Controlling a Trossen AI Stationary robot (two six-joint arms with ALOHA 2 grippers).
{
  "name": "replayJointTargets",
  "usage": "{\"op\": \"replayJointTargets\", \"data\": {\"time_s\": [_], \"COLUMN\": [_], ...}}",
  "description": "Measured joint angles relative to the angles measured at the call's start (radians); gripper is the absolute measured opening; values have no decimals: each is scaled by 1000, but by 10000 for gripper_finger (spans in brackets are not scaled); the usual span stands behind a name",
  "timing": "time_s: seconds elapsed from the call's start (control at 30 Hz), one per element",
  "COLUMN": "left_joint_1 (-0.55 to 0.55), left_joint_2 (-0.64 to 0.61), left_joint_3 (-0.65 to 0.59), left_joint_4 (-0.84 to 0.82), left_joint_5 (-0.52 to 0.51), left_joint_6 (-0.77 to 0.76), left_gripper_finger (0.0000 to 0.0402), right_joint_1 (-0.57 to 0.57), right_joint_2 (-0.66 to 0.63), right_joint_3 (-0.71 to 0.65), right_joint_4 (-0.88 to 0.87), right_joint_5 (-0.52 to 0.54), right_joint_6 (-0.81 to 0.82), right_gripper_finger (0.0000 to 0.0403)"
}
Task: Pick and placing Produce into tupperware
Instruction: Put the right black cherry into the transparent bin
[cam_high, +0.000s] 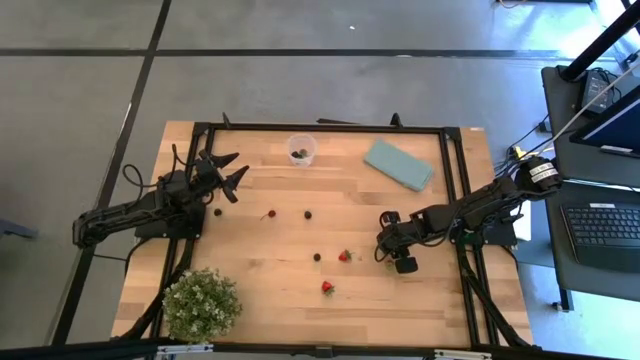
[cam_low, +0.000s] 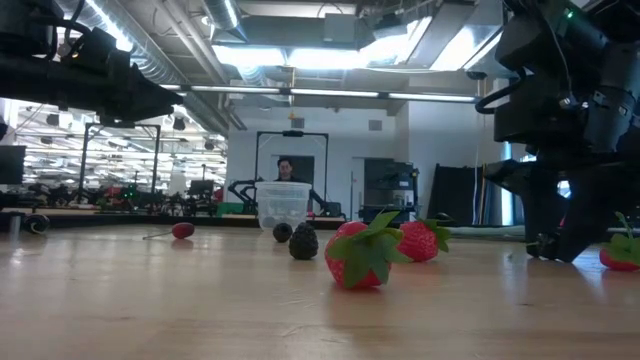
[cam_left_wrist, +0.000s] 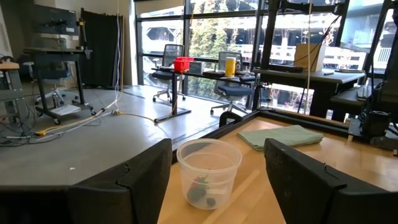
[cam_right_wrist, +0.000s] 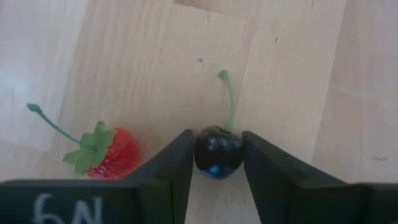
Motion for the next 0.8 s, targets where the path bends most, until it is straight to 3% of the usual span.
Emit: {"op": "replayJointTargets", "data": {"time_s": [0.5,0.67,0.8], "left_joint_1": [0,0,0], "left_joint_2": [0,0,0], "left_joint_3": [0,0,0], "left_joint_4": [0,0,0], "left_joint_5": [0,0,0], "left_joint_6": [0,-1,-1], "left_gripper_finger": [247,247,247], "right_joint_1": [-29,-155,-303], "right_joint_2": [-4,-33,-34], "right_joint_3": [10,98,254], "right_joint_4": [-17,-16,-18], "right_joint_5": [-2,15,16], "right_joint_6": [51,-14,-104], "right_gripper_finger": [118,117,116]}}
